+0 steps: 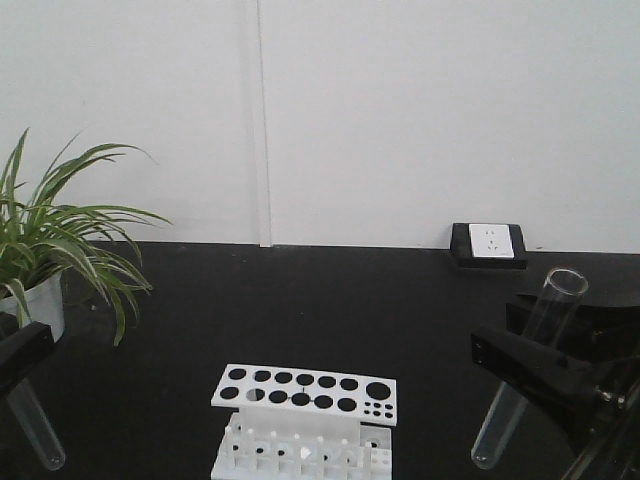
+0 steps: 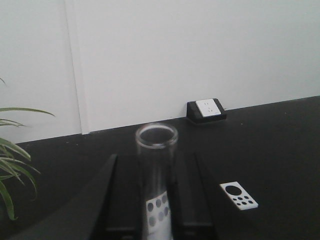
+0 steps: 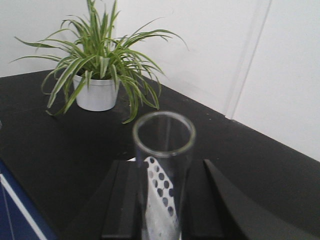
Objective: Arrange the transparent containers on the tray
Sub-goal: 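Drive the base to the bench with white bins and yellow tray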
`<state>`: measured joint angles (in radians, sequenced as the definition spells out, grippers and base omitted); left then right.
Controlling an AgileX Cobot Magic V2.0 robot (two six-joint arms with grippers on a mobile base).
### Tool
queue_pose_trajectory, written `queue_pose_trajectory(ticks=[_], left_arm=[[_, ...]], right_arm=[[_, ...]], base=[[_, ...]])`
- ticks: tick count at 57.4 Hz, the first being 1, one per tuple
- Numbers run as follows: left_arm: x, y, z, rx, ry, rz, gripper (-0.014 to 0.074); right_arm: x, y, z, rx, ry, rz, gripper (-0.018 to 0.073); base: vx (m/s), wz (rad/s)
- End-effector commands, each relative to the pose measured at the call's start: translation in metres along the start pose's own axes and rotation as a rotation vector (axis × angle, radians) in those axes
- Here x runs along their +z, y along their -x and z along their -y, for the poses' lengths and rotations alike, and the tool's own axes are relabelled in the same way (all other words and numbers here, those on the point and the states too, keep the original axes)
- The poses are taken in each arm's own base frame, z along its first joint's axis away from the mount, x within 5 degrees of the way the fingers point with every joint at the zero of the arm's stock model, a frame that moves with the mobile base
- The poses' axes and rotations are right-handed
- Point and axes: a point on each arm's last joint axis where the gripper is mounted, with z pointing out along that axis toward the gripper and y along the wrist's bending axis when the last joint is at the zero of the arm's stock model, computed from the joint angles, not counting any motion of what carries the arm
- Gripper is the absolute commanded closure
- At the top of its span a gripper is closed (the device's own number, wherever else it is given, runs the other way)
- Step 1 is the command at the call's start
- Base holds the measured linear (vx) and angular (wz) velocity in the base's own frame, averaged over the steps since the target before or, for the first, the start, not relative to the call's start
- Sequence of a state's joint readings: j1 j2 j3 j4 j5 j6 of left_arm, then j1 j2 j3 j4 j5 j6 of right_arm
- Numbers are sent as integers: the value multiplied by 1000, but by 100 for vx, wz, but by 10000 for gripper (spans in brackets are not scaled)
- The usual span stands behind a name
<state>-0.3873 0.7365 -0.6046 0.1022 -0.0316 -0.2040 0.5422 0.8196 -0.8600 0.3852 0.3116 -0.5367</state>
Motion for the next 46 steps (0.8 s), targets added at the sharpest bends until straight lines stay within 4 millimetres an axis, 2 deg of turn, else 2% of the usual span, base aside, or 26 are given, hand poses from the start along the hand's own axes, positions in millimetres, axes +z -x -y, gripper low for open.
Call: queue_pose_trajectory(ticks=[1,46], left_arm=[[-2,20,4,-9,-26,118,486],[-2,20,4,-8,-26,119,486]], right_arm=[[-7,18,5,-5,-49,110,568],[-7,18,5,-5,-48,109,568]], base=[[-24,7],[-28,2]])
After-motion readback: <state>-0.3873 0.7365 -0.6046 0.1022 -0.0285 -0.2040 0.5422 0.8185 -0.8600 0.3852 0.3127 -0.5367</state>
